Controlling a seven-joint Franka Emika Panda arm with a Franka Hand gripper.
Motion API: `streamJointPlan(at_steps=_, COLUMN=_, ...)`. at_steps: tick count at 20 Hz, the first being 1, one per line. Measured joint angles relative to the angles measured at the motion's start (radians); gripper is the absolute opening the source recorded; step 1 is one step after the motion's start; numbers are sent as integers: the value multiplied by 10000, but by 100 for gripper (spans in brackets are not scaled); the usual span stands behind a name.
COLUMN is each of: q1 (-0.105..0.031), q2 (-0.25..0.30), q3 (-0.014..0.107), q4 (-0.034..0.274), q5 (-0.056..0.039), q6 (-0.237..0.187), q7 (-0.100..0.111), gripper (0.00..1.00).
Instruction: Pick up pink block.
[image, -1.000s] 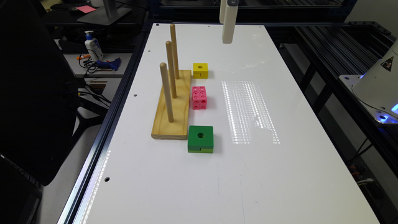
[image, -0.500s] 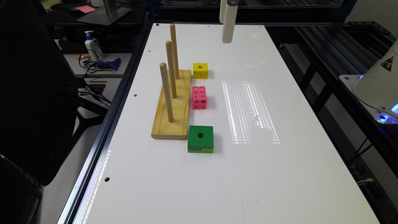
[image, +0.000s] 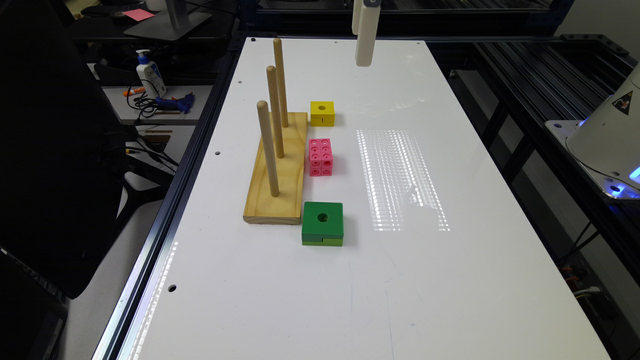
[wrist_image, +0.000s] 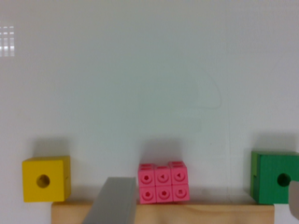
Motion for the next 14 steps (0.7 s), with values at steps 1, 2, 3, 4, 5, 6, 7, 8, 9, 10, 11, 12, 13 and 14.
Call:
streamJointPlan(at_steps=1, q1=-12, q2=0, q3=-6, q4=0, q5=-4, q6=0, q7=-13, gripper=100)
streamJointPlan(at_steps=2, q1=-30, q2=0, q3=-13, q4=0, q5=-12, q6=0, q7=-27, gripper=100)
streamJointPlan(at_steps=3, q1=-54, q2=0, q3=-19, q4=0, q5=-18, q6=0, q7=-46, gripper=100)
streamJointPlan(at_steps=4, q1=-102, q2=0, q3=-18, q4=0, q5=-22, q6=0, q7=-87, gripper=100)
streamJointPlan(at_steps=5, q1=-141, q2=0, q3=-21, q4=0, q5=-22, q6=0, q7=-132, gripper=100)
streamJointPlan(at_steps=6, q1=-176, q2=0, q3=-23, q4=0, q5=-22, q6=1, q7=-177, gripper=100)
streamJointPlan(at_steps=7, q1=-211, q2=0, q3=-23, q4=0, q5=-22, q6=1, q7=-212, gripper=100)
streamJointPlan(at_steps=8, q1=-244, q2=0, q3=-23, q4=0, q5=-22, q6=1, q7=-242, gripper=100)
streamJointPlan(at_steps=9, q1=-270, q2=0, q3=-23, q4=0, q5=-22, q6=3, q7=-266, gripper=100)
streamJointPlan(at_steps=10, q1=-286, q2=0, q3=-23, q4=0, q5=-22, q6=4, q7=-277, gripper=100)
streamJointPlan(at_steps=11, q1=-294, q2=0, q3=-23, q4=0, q5=-22, q6=5, q7=-283, gripper=100)
streamJointPlan(at_steps=12, q1=-297, q2=0, q3=-23, q4=0, q5=-23, q6=7, q7=-286, gripper=100)
streamJointPlan(at_steps=13, q1=-297, q2=0, q3=-23, q4=0, q5=-22, q6=8, q7=-286, gripper=100)
streamJointPlan(at_steps=14, q1=-297, q2=0, q3=-23, q4=0, q5=-22, q6=8, q7=-286, gripper=100)
